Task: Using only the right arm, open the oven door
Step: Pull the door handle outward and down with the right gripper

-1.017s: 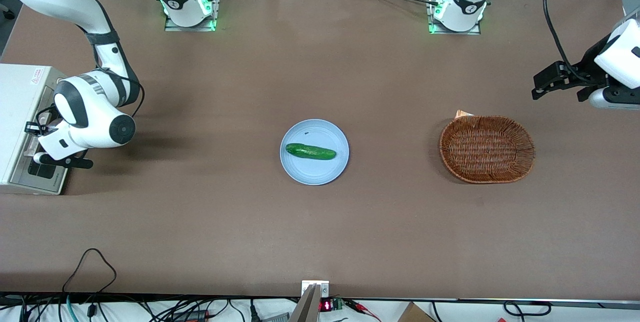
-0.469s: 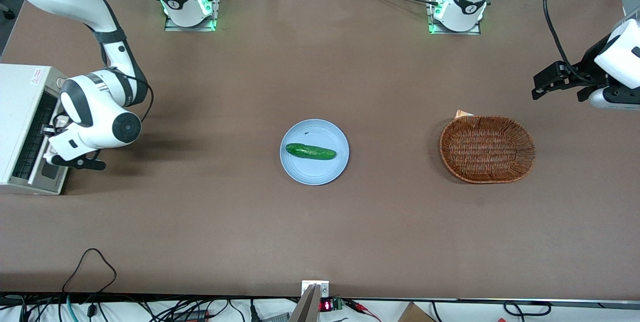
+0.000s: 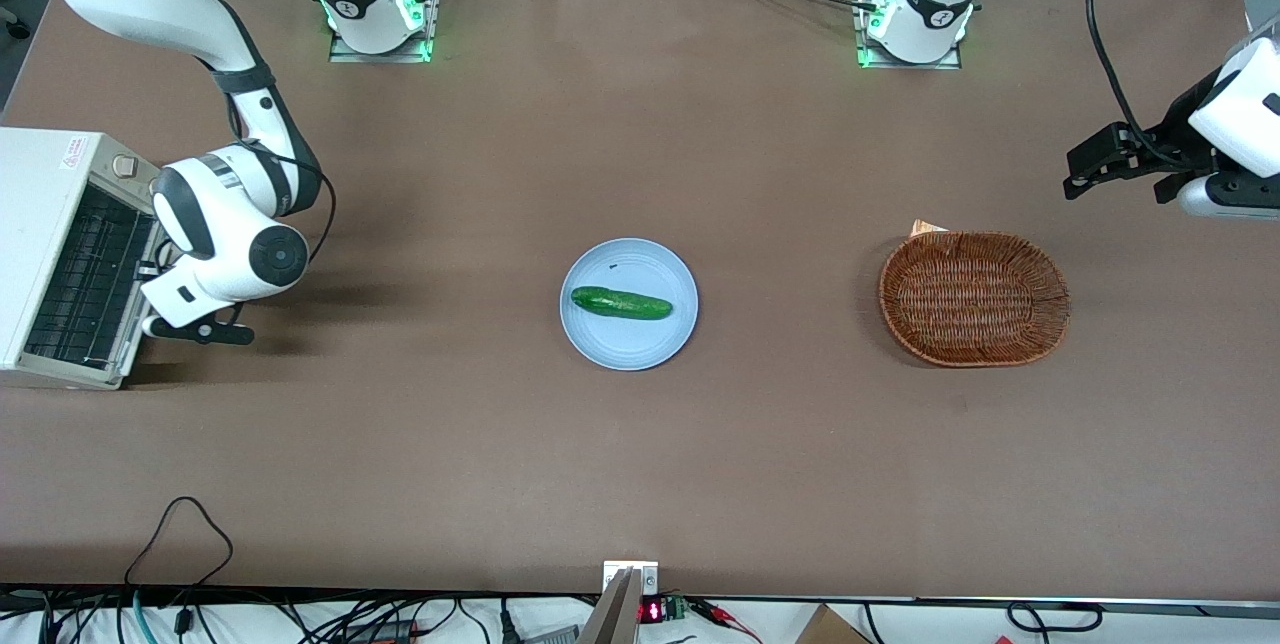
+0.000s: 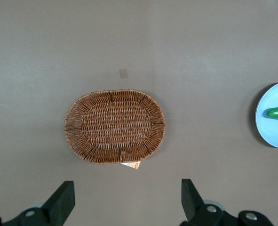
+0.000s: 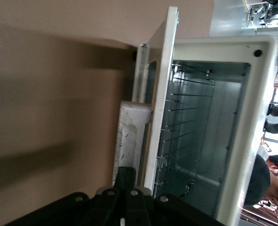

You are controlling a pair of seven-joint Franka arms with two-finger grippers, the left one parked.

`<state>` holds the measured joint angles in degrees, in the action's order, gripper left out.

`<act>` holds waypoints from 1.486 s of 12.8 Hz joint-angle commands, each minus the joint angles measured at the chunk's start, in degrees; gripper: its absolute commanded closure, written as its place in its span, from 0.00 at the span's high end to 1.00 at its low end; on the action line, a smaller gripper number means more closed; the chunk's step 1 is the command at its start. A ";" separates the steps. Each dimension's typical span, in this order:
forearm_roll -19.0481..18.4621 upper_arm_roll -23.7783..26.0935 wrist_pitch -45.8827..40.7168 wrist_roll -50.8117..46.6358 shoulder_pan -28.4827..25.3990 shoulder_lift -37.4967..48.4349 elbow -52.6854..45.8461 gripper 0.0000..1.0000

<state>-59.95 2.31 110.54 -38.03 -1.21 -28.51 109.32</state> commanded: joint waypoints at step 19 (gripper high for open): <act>-0.26 -0.99 3.72 -1.17 0.16 -10.08 -2.71 0.00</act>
<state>-59.36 2.62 115.98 -38.93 -1.70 -38.23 106.75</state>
